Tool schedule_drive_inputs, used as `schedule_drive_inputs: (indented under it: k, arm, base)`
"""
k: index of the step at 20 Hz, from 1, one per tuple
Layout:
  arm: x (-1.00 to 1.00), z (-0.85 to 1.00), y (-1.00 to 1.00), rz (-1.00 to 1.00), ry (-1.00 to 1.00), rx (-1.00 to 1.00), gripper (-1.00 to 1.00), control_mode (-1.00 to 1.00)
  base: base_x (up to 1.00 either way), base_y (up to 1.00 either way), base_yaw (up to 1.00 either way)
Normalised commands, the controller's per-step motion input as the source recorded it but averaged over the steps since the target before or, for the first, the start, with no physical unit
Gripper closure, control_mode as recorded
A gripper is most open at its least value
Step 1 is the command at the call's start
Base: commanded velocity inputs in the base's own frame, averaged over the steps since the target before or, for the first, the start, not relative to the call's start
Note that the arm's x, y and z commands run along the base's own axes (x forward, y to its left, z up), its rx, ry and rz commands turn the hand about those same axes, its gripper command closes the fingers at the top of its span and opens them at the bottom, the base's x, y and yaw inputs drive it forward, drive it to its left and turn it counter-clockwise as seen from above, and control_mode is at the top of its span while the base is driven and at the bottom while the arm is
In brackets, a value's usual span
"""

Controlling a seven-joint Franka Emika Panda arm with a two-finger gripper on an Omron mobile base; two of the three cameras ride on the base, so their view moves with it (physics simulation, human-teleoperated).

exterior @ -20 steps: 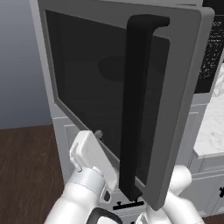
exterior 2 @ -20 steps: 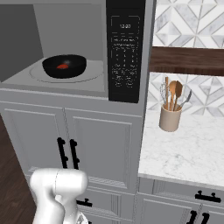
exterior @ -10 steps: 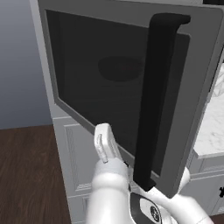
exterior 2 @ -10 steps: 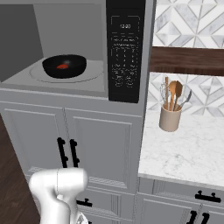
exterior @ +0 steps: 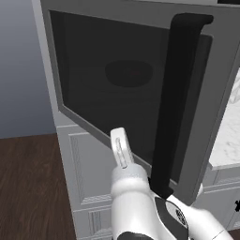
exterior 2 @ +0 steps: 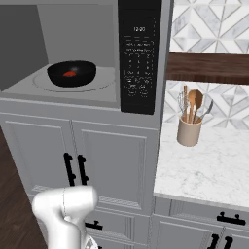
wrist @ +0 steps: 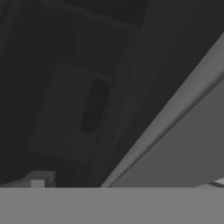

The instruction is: Pick the bell pepper from the sink and place it in the bowl. Then pick the bowl and place it in the microwave. Then close the microwave door and press the start button.

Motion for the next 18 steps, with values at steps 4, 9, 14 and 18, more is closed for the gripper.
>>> schedule_drive_inputs:
  k: [4, 9, 14, 18]
  arm:
    - [0.42, 0.07, -0.35, -0.17, 0.15, 0.41, -1.00, -1.00]
    - [0.34, -0.12, -0.40, -0.21, 0.10, 0.45, -1.00, -1.00]
    - [0.18, 0.00, -0.77, -0.12, 0.13, 0.49, -1.00, -1.00]
    - [0.16, 0.00, -0.92, -0.03, 0.08, 0.44, -1.00, -1.00]
  base:
    - [0.00, 0.00, 0.00]
    - [0.00, 0.00, 0.00]
    - [0.00, 0.00, 0.00]
    - [0.00, 0.00, 0.00]
